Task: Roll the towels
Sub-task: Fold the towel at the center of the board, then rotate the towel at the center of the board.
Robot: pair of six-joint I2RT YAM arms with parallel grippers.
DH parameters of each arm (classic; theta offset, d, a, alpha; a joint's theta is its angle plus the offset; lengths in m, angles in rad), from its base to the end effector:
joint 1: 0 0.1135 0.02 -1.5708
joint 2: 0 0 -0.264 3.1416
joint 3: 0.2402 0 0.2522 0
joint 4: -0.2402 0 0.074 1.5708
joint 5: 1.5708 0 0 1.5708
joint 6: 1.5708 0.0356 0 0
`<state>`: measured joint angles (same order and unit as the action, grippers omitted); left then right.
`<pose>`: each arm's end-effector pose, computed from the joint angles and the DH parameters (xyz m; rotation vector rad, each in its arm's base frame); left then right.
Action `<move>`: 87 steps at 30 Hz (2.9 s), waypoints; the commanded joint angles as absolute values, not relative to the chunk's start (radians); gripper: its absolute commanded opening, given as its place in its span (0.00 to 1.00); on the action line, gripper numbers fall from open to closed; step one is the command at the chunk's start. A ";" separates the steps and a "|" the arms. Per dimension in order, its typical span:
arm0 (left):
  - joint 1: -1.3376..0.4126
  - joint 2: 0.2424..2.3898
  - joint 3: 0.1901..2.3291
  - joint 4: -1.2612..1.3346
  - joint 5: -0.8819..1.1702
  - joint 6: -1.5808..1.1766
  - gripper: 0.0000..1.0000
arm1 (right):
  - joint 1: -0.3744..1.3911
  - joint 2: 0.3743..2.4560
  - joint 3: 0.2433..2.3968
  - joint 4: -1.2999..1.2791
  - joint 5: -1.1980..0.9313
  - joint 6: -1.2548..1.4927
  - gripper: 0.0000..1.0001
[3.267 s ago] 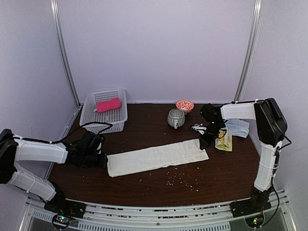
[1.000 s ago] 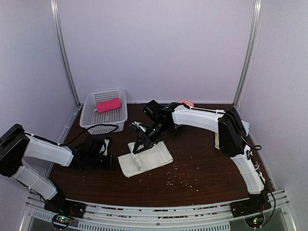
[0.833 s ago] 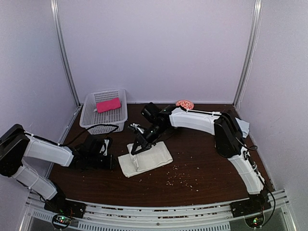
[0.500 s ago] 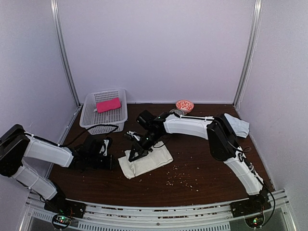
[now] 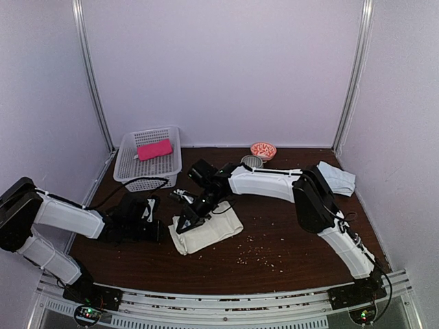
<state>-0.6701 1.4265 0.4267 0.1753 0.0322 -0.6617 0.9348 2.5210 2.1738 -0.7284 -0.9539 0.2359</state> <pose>0.1868 -0.1495 0.1206 0.0263 2.4997 -0.6362 0.2917 0.4440 0.1569 1.2094 -2.3268 -1.4831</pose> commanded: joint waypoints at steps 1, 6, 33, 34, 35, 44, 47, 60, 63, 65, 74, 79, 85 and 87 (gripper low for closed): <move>-0.678 1.454 0.403 0.148 0.046 -0.670 0.22 | 0.948 2.548 2.197 -0.726 -0.974 0.225 0.03; -0.679 1.401 0.408 0.103 0.003 -0.674 0.22 | 0.945 2.535 2.199 -0.746 -1.017 0.198 0.21; -0.793 1.498 0.617 -0.025 0.021 -0.646 0.07 | 0.686 2.321 1.891 -0.788 -0.560 -0.139 0.20; -0.793 1.503 0.608 -0.034 0.002 -0.653 0.07 | 0.683 2.314 1.868 -0.782 -0.548 -0.146 0.20; -0.792 1.507 0.603 -0.047 -0.022 -0.658 0.07 | 0.681 2.306 1.847 -0.777 -0.537 -0.153 0.19; -0.788 1.603 0.674 -0.084 -0.141 -0.611 0.06 | 0.699 2.140 1.533 -0.790 -0.532 -0.202 0.18; -0.777 1.671 0.756 -0.092 -0.174 -0.557 0.06 | 0.723 2.052 1.415 -0.837 -0.593 -0.253 0.20; -0.842 1.615 1.044 -0.142 -0.077 -0.443 0.16 | 0.641 1.818 1.379 -1.056 -0.895 -0.545 0.29; -0.856 1.620 1.027 -0.121 -0.018 -0.491 0.15 | 0.565 1.727 1.351 -0.970 -0.870 -0.507 0.28; -0.879 1.621 0.997 -0.065 0.053 -0.496 0.12 | 0.522 1.662 1.324 -0.883 -0.831 -0.449 0.28; -1.054 1.752 1.001 0.028 0.269 -0.396 0.06 | 0.308 1.515 1.095 -0.391 -0.872 -0.188 0.27; -1.131 1.835 1.000 0.038 0.353 -0.357 0.04 | 0.304 1.549 1.090 -0.425 -0.877 -0.246 0.28; -1.193 1.958 1.058 0.006 0.337 -0.312 0.03 | 0.303 1.561 1.089 -0.420 -0.882 -0.253 0.29; -1.193 1.962 1.054 -0.004 0.299 -0.299 0.03 | 0.304 1.563 1.088 -0.423 -0.882 -0.258 0.30</move>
